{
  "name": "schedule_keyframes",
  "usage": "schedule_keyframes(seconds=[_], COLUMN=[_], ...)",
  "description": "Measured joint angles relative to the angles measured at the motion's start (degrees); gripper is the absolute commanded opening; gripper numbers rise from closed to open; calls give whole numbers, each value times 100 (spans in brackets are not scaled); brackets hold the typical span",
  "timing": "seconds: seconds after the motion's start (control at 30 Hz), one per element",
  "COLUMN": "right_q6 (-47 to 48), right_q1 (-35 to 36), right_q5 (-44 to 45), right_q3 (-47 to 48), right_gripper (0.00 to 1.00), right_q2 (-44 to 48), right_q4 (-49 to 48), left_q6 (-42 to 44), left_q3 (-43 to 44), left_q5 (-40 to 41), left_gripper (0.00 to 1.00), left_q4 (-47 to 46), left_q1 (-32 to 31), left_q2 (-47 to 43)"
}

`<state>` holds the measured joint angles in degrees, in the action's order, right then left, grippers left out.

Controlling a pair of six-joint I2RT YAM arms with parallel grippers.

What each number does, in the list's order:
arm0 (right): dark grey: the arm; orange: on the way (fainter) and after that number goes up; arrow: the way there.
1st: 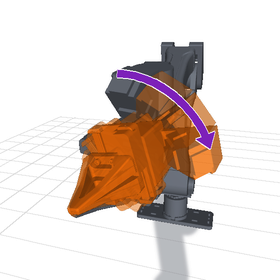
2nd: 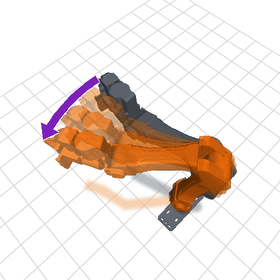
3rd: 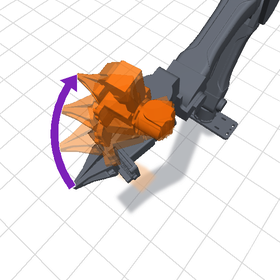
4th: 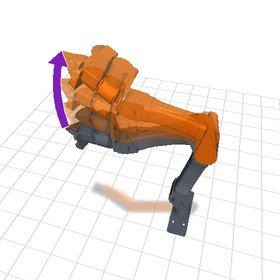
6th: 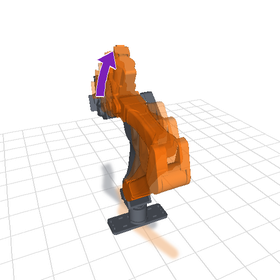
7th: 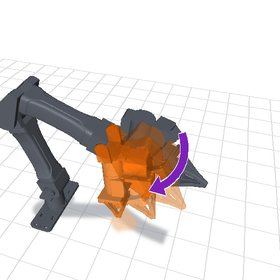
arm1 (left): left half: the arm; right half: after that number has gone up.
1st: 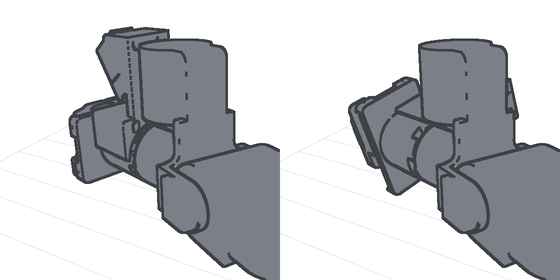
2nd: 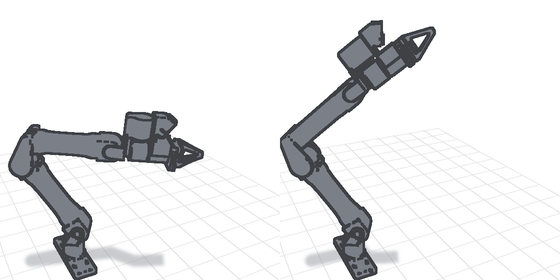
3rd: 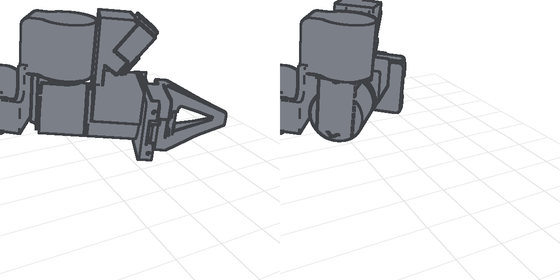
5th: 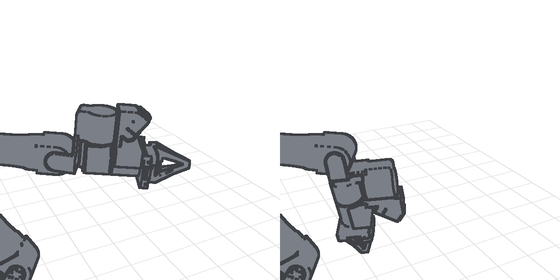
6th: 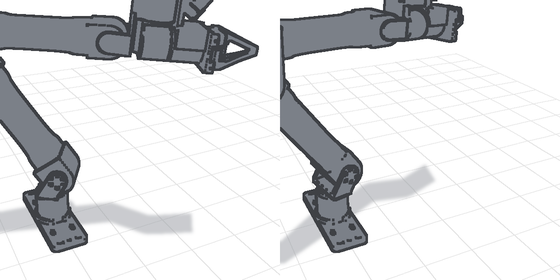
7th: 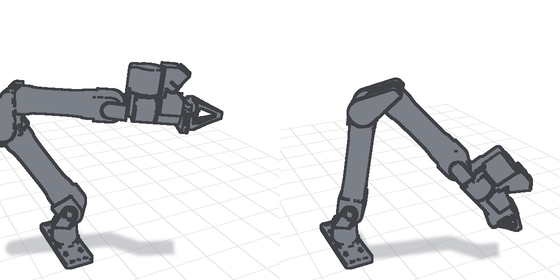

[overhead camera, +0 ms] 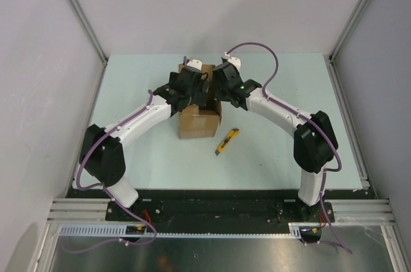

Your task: Unpack the express box

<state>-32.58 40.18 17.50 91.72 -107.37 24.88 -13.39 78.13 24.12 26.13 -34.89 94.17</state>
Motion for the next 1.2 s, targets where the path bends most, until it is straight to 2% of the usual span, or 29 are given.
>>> schedule_keyframes(seconds=[0.13,0.63,0.83,1.03,1.13,1.2], right_q6=[2,4,20,72,107,111], right_q1=[-20,-37,-44,-57,-70,-81], right_q5=[-50,-107,-105,-149,-164,-184], right_q3=[0,0,0,0,0,0], right_gripper=[0,0,0,0,0,0], right_q2=[2,2,2,2,2,2], right_q4=[-4,-9,-11,-20,-15,-11], left_q6=[111,304,291,243,181,157], left_q3=[44,63,63,63,61,22], left_q5=[24,621,673,697,673,649], left_gripper=[99,85,81,72,71,73], left_q4=[20,28,50,83,96,101], left_q1=[-74,-125,-118,15,164,286], left_q2=[103,111,-240,-597,-817,-955])
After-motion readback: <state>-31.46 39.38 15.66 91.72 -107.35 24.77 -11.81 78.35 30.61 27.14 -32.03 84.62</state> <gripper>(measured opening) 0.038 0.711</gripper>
